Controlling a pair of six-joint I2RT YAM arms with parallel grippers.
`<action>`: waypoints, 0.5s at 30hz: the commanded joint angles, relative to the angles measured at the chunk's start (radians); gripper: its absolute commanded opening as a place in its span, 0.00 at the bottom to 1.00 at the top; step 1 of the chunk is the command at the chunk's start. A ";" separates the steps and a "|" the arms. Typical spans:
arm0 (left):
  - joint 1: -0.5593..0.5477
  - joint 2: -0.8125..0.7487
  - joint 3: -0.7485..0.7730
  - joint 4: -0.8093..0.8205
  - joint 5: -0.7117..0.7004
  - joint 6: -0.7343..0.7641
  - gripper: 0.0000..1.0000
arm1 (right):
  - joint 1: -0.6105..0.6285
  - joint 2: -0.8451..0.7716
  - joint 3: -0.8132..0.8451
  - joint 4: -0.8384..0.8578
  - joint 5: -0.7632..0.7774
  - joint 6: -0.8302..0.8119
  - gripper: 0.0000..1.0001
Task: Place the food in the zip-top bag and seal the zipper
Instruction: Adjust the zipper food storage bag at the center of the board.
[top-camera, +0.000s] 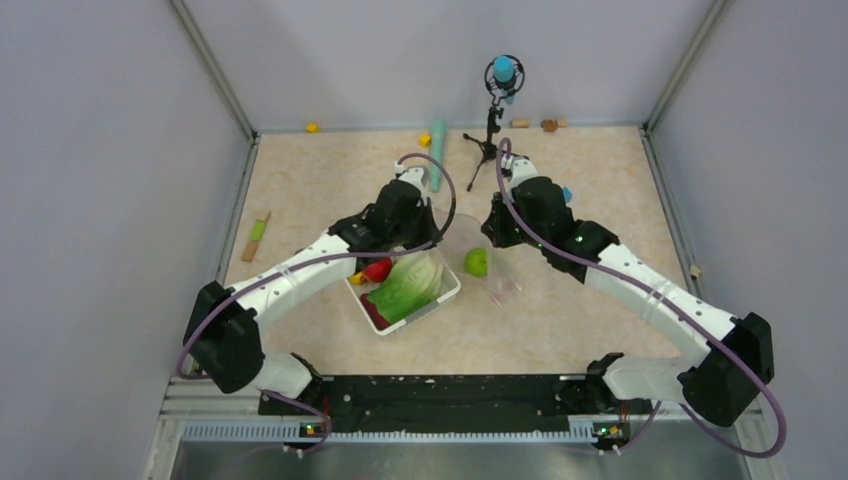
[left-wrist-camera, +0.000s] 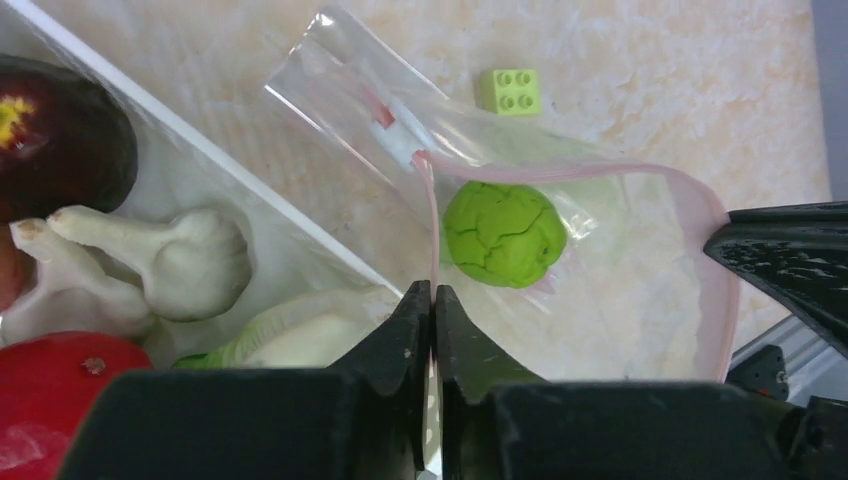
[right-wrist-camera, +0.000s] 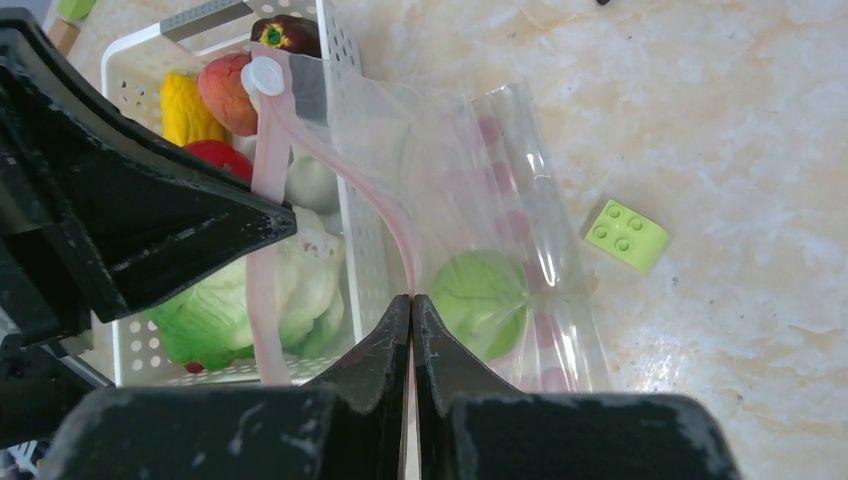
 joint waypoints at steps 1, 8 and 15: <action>-0.004 -0.014 0.093 0.031 0.053 0.038 0.00 | -0.003 -0.065 0.074 0.002 0.051 -0.036 0.00; -0.005 -0.056 0.195 0.106 0.238 0.081 0.00 | -0.004 -0.085 0.112 -0.083 0.151 -0.099 0.00; -0.012 -0.008 0.360 0.106 0.412 0.103 0.00 | -0.004 -0.128 0.121 -0.109 0.155 -0.129 0.24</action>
